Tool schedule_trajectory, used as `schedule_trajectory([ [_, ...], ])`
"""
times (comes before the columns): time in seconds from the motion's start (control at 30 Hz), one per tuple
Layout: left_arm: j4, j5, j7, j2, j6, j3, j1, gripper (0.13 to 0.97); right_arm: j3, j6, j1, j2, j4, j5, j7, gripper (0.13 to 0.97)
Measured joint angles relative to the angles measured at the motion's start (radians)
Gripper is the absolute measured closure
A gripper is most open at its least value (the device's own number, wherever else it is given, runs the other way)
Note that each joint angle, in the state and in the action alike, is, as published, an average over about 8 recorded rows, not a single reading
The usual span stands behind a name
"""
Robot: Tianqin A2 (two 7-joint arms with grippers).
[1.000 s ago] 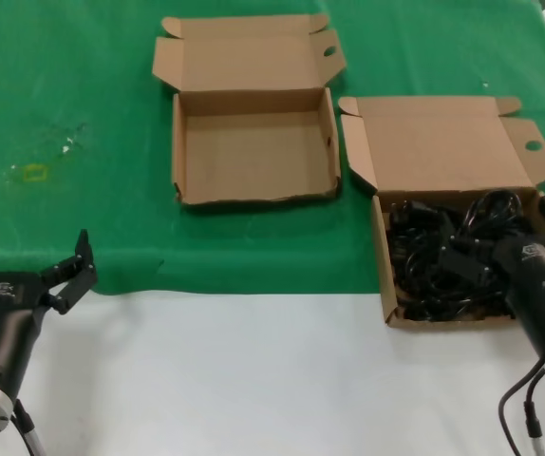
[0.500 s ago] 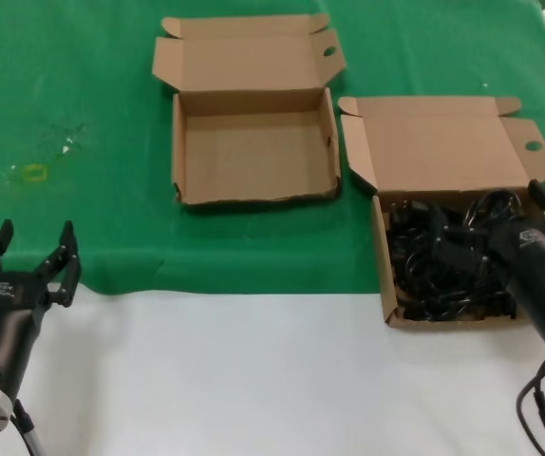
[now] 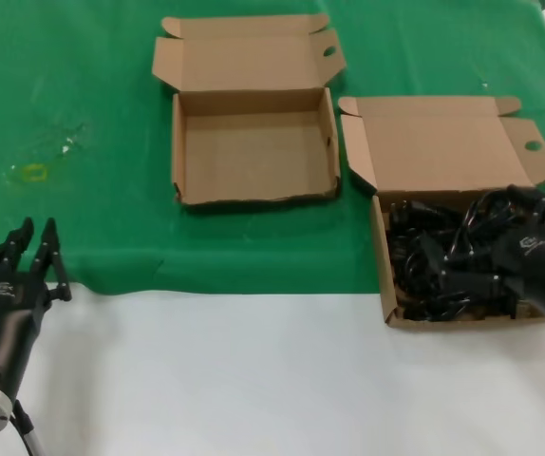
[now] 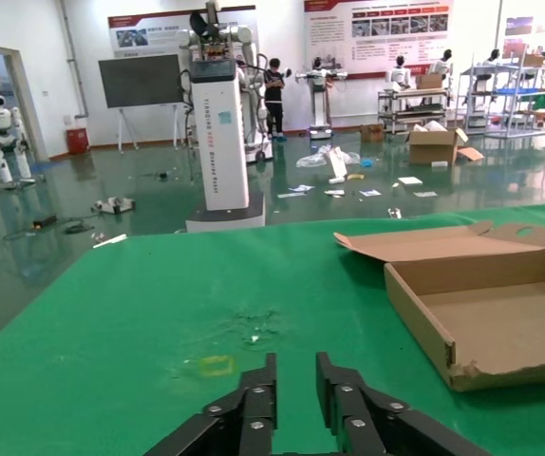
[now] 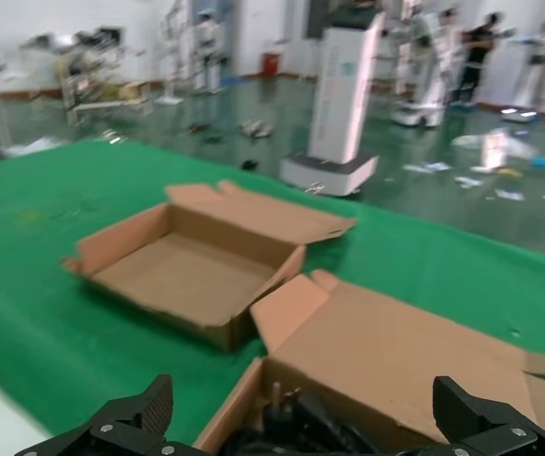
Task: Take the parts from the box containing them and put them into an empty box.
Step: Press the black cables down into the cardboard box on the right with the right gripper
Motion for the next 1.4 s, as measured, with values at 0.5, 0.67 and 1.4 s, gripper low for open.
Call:
schedule_trajectory([
  [0.5,0.0,0.0,0.0,0.0,0.0,0.0,0.0,0.929,-0.083,-0.401,0.199,0.243,-0.066,-0.208,0.199,0.129],
  [0.67,0.0,0.0,0.0,0.0,0.0,0.0,0.0,0.952,-0.063,-0.59,0.278,0.23,-0.16,-0.283,0.178,0.129],
  [1.4,0.0,0.0,0.0,0.0,0.0,0.0,0.0,0.953,-0.026,-1.082,0.601,0.004,-0.516,-0.505,-0.17,0.129],
])
